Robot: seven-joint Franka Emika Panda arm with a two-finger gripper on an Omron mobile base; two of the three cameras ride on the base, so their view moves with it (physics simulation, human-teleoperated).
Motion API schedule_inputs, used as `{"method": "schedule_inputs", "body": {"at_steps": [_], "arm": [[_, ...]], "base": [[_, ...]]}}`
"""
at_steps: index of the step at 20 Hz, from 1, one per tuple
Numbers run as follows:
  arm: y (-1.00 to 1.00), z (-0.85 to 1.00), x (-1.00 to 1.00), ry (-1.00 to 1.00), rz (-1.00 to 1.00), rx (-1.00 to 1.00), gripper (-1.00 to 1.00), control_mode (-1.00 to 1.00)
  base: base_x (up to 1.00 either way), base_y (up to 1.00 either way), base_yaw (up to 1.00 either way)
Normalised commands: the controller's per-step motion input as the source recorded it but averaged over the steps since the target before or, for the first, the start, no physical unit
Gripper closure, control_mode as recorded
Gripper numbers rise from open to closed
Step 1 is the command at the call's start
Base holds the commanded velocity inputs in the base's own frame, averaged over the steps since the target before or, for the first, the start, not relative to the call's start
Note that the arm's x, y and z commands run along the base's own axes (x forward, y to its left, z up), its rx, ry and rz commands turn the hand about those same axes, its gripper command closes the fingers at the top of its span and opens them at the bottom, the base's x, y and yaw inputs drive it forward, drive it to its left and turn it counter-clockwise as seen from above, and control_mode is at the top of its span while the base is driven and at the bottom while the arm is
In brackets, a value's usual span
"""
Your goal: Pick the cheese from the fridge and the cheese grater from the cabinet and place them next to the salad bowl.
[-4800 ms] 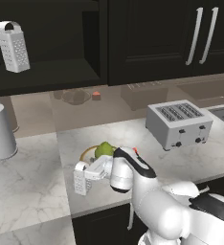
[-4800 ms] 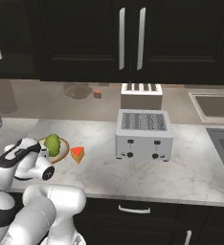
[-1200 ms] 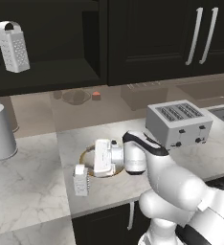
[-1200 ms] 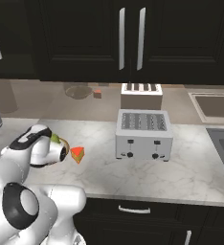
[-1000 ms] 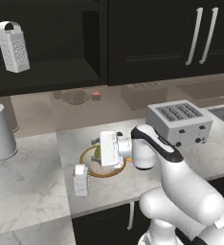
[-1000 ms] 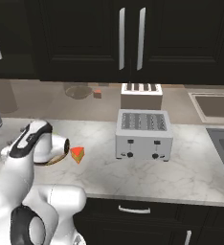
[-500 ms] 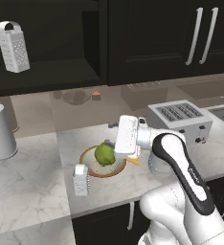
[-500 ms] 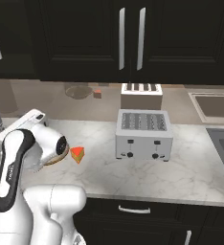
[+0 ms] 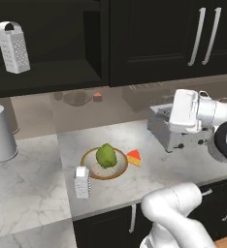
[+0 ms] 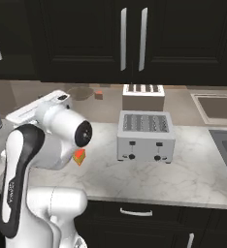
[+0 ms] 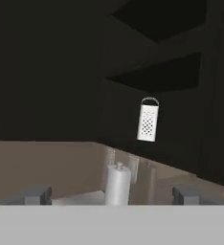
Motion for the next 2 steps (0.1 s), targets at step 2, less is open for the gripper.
{"method": "schedule_inputs", "body": {"at_steps": [2], "arm": [[-0.72, 0.75, -1.0, 0.14, -0.26, 0.0, -1.0, -1.0]], "base": [[0.0, 0.0, 0.0]]}}
